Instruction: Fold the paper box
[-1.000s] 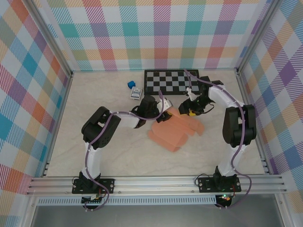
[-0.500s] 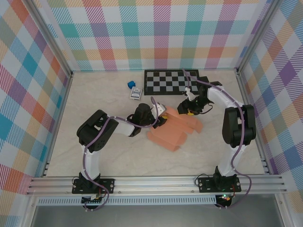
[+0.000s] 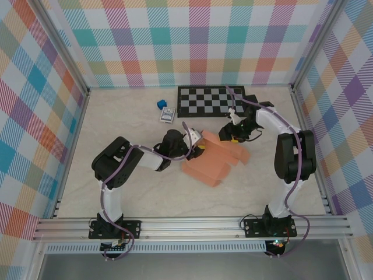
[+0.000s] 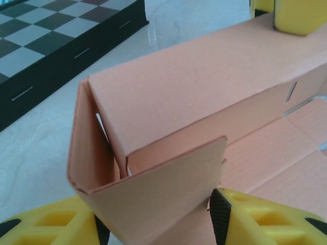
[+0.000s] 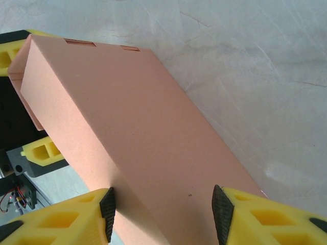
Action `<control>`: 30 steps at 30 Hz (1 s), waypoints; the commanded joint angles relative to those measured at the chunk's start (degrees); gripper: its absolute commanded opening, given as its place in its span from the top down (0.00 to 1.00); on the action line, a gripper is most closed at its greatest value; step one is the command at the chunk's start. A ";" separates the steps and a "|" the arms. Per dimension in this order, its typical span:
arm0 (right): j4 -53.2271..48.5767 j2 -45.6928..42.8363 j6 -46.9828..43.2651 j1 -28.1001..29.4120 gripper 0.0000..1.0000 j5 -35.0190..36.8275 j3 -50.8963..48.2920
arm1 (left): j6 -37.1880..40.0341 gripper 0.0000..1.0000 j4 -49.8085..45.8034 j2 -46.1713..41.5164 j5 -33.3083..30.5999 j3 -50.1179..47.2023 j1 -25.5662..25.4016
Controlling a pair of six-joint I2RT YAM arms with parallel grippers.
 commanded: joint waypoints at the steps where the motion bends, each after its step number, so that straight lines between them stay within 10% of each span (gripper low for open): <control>1: -0.22 -0.63 -0.40 0.25 0.46 2.32 -1.60 | 1.80 0.46 2.78 -2.45 3.22 -0.55 1.46; 12: -0.14 -0.52 -0.84 0.26 0.46 2.61 -1.60 | 6.24 0.39 -2.21 -5.69 11.68 -0.64 5.99; 16: -0.08 -0.63 -1.11 0.24 0.46 3.02 -2.17 | 9.15 0.01 -5.93 -7.06 18.49 -0.28 7.26; 30: -0.13 -0.54 -1.17 0.24 0.47 3.35 -2.23 | 21.41 0.03 -16.55 -9.32 19.22 2.50 13.50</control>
